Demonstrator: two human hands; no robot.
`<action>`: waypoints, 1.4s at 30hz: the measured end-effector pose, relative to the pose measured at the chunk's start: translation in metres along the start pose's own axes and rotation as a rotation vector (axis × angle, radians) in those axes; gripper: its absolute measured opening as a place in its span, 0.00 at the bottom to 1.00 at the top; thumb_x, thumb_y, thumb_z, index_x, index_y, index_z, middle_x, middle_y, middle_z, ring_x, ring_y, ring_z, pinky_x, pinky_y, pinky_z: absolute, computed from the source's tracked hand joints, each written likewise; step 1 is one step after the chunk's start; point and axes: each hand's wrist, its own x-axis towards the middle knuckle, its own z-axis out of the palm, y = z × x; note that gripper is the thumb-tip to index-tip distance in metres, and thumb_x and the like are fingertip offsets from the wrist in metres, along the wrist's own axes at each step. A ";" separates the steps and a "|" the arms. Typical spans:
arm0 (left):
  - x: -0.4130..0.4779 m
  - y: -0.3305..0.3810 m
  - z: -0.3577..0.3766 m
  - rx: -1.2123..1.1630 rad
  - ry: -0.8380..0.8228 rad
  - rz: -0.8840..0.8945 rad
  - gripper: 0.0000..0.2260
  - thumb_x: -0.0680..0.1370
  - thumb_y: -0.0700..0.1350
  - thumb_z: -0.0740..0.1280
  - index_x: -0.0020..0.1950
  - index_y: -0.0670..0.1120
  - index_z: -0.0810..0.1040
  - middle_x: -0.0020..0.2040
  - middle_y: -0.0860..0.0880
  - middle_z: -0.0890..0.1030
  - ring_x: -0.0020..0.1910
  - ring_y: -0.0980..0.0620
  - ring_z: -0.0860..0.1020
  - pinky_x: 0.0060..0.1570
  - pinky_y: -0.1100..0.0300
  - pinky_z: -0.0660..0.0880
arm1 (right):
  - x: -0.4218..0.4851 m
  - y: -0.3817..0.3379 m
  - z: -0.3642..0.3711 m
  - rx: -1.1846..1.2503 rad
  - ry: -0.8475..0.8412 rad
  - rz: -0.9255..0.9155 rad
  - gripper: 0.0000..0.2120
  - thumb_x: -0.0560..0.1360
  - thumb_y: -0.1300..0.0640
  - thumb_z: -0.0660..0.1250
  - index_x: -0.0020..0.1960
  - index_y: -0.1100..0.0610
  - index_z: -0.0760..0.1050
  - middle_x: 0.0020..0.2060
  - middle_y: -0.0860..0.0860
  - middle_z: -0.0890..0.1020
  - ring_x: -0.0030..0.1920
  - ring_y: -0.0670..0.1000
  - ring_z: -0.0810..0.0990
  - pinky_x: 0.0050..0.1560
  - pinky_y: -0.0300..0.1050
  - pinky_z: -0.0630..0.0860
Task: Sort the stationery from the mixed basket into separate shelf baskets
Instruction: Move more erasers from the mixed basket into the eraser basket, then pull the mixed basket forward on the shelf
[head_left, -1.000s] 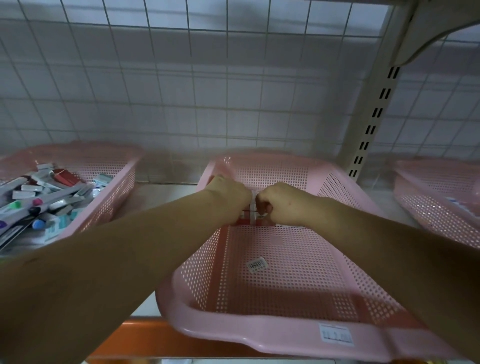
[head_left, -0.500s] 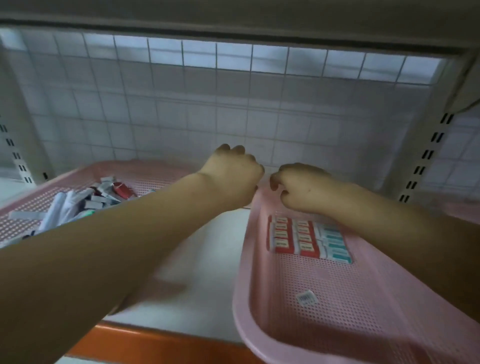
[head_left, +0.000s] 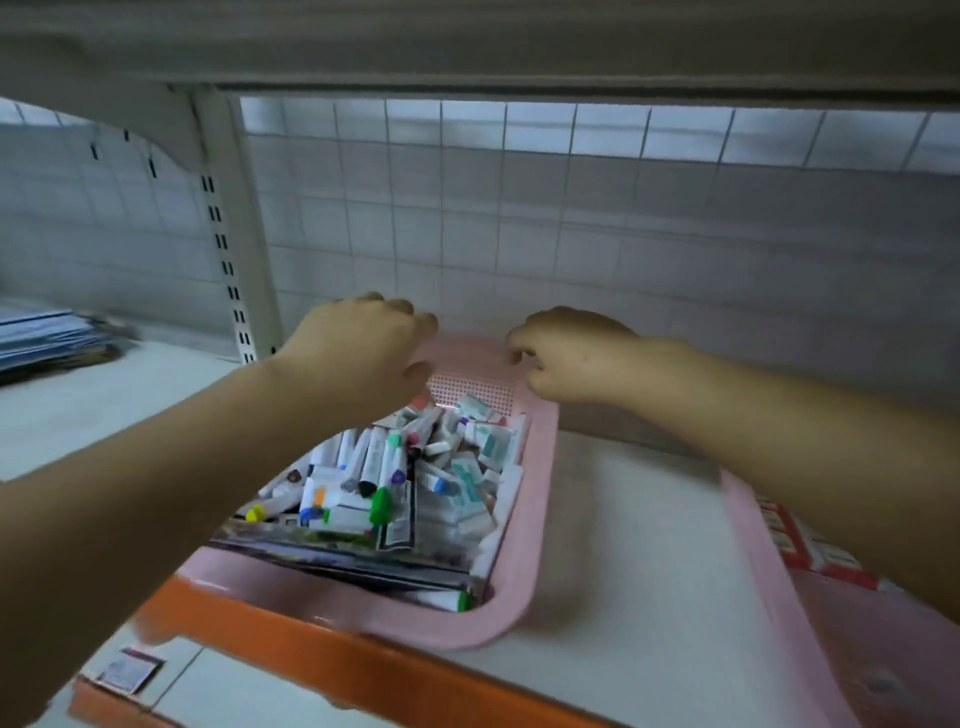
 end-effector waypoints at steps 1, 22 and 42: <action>-0.004 -0.009 0.003 -0.008 -0.012 -0.006 0.18 0.79 0.54 0.57 0.67 0.50 0.68 0.59 0.48 0.75 0.58 0.46 0.73 0.52 0.52 0.75 | 0.007 -0.008 0.002 -0.004 -0.011 -0.009 0.17 0.73 0.61 0.60 0.62 0.54 0.74 0.60 0.54 0.75 0.59 0.55 0.73 0.54 0.42 0.72; 0.004 -0.067 0.088 -0.548 -0.290 0.178 0.11 0.79 0.44 0.61 0.60 0.49 0.78 0.55 0.51 0.80 0.49 0.55 0.74 0.48 0.66 0.67 | 0.055 -0.103 0.076 0.469 -0.128 0.338 0.15 0.75 0.59 0.62 0.60 0.57 0.76 0.56 0.57 0.79 0.56 0.57 0.76 0.52 0.43 0.72; 0.004 -0.081 0.103 -1.788 -0.171 -0.407 0.03 0.77 0.36 0.65 0.49 0.42 0.75 0.41 0.46 0.82 0.39 0.50 0.82 0.53 0.50 0.77 | 0.045 -0.105 0.070 1.082 0.049 0.301 0.11 0.74 0.64 0.68 0.46 0.47 0.76 0.35 0.49 0.75 0.29 0.45 0.75 0.28 0.33 0.72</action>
